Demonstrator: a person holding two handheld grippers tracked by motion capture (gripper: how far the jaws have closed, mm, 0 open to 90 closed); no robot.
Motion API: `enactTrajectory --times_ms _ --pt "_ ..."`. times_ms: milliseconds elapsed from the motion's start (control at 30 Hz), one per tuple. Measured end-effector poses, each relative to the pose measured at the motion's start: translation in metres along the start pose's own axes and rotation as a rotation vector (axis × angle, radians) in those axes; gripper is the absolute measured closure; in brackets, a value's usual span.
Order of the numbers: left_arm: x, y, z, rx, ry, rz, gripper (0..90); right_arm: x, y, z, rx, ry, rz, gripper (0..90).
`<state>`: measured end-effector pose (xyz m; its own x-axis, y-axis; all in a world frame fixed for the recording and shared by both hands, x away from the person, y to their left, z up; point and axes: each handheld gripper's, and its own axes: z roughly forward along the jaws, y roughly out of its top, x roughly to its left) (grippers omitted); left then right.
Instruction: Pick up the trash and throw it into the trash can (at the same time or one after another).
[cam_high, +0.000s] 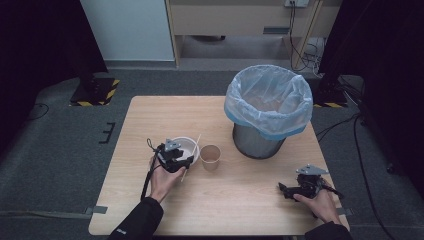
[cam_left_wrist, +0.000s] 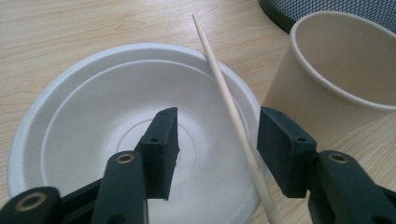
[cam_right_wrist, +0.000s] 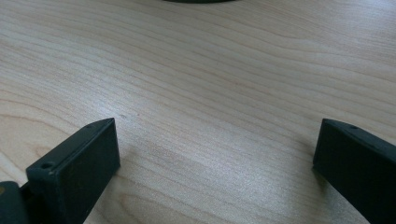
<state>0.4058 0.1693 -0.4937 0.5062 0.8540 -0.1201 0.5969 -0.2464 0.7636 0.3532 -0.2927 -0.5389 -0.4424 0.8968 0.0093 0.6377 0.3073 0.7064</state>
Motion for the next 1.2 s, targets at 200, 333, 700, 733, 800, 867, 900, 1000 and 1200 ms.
enactTrajectory --times_ms 200,333,700,733,800,867,900,1000,1200 --pt "0.004 -0.001 0.000 0.010 0.008 -0.013 55.8 0.000 0.000 0.000 0.000 0.000 0.000 0.7" --pt "0.007 -0.002 0.000 0.022 0.007 -0.033 61.9 0.000 0.000 0.000 0.000 0.000 0.000 0.7" --pt "0.014 -0.003 -0.001 0.045 0.025 -0.046 76.3 0.000 0.000 0.000 0.000 0.000 0.000 0.7" --pt "0.014 -0.003 -0.001 0.045 0.028 -0.044 78.1 0.000 0.000 0.000 0.000 0.000 0.000 0.7" --pt "0.015 -0.003 -0.002 0.049 0.028 -0.048 81.1 0.000 0.000 0.000 0.000 0.000 0.000 0.7" --pt "0.015 -0.003 -0.002 0.054 0.028 -0.047 83.2 0.000 0.000 0.000 0.000 0.000 0.000 0.7" --pt "0.016 -0.003 -0.002 0.054 0.028 -0.048 84.7 0.000 0.000 0.000 0.000 0.000 -0.001 0.7" --pt "0.016 -0.003 -0.003 0.053 0.027 -0.049 85.1 0.000 0.000 0.000 0.000 0.000 0.000 0.7" --pt "0.016 -0.001 -0.007 0.033 0.021 -0.055 85.3 -0.001 0.000 0.000 -0.001 0.000 -0.007 0.7"
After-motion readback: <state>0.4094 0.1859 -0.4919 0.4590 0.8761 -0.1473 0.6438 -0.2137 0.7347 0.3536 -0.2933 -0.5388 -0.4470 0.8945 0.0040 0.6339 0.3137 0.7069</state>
